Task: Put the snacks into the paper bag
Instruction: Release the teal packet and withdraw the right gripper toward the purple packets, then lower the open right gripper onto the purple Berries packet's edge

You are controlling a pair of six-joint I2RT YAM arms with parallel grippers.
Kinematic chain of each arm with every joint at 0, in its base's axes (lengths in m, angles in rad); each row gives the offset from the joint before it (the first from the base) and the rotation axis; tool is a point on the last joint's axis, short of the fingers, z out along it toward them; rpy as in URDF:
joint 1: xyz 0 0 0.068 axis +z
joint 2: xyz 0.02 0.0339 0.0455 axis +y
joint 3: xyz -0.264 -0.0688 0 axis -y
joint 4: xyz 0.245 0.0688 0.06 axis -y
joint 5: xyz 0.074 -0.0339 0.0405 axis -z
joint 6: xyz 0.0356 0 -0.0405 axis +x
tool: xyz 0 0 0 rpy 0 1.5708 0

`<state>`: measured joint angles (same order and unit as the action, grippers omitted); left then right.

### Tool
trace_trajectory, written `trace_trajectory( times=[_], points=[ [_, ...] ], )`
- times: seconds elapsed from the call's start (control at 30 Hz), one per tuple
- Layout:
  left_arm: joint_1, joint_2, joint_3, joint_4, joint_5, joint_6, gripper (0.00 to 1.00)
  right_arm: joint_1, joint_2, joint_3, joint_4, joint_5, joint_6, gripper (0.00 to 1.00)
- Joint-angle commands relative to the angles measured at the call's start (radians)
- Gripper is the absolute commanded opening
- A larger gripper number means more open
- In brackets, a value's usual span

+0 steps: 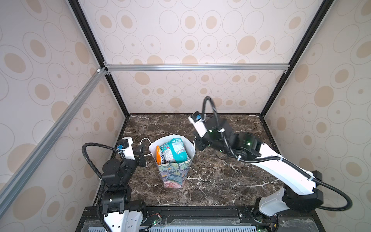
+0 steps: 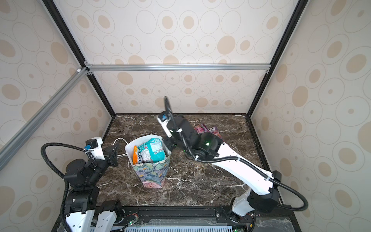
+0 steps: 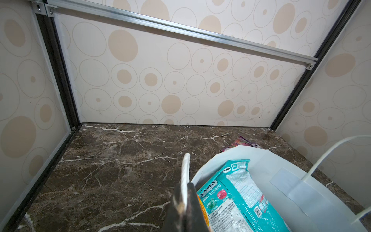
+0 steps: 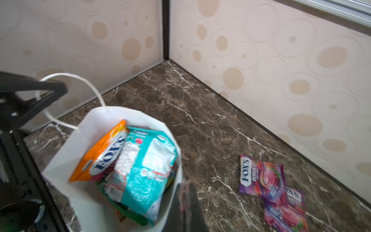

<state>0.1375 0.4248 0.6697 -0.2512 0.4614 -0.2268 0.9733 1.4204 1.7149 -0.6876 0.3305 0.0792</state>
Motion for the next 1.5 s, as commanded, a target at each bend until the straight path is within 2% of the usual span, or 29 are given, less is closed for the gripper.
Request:
trace_trajectory(
  times=[0.0, 0.07, 0.17, 0.23, 0.33, 0.5, 0.67, 0.73, 0.93, 1.17, 1.47],
  points=[
    [-0.001, 0.006, 0.008, -0.007, -0.03, 0.018, 0.0, -0.139, -0.092, -0.145, 0.057, -0.064, 0.085, 0.09],
    [-0.001, 0.008, 0.008, -0.009, -0.038, 0.017, 0.0, -0.241, -0.15, -0.227, 0.078, -0.108, 0.113, 0.14],
    [-0.001, 0.011, 0.008, -0.011, -0.048, 0.017, 0.0, -0.408, -0.209, -0.35, 0.123, -0.197, 0.16, 0.15],
    [-0.001, 0.012, 0.01, -0.013, -0.051, 0.018, 0.0, -0.515, -0.229, -0.438, 0.166, -0.285, 0.201, 0.22],
    [-0.001, 0.009, 0.007, -0.012, -0.052, 0.015, 0.0, -0.621, -0.232, -0.541, 0.227, -0.372, 0.245, 0.25],
    [-0.001, 0.008, 0.008, -0.013, -0.054, 0.016, 0.0, -0.738, -0.192, -0.65, 0.327, -0.46, 0.295, 0.4],
    [-0.001, 0.002, 0.006, -0.011, -0.051, 0.018, 0.0, -0.812, -0.129, -0.721, 0.433, -0.507, 0.338, 0.43],
    [0.0, 0.007, 0.007, -0.012, -0.044, 0.018, 0.0, -0.838, -0.1, -0.739, 0.47, -0.539, 0.352, 0.48],
    [-0.001, 0.009, 0.01, -0.015, -0.044, 0.023, 0.0, -0.89, -0.027, -0.752, 0.536, -0.583, 0.395, 0.55],
    [0.0, -0.004, 0.008, -0.009, -0.027, 0.025, 0.0, -0.925, 0.053, -0.69, 0.52, -0.582, 0.381, 0.62],
    [-0.001, 0.003, 0.008, -0.007, -0.026, 0.025, 0.0, -0.984, 0.164, -0.627, 0.559, -0.629, 0.404, 0.64]
  ],
)
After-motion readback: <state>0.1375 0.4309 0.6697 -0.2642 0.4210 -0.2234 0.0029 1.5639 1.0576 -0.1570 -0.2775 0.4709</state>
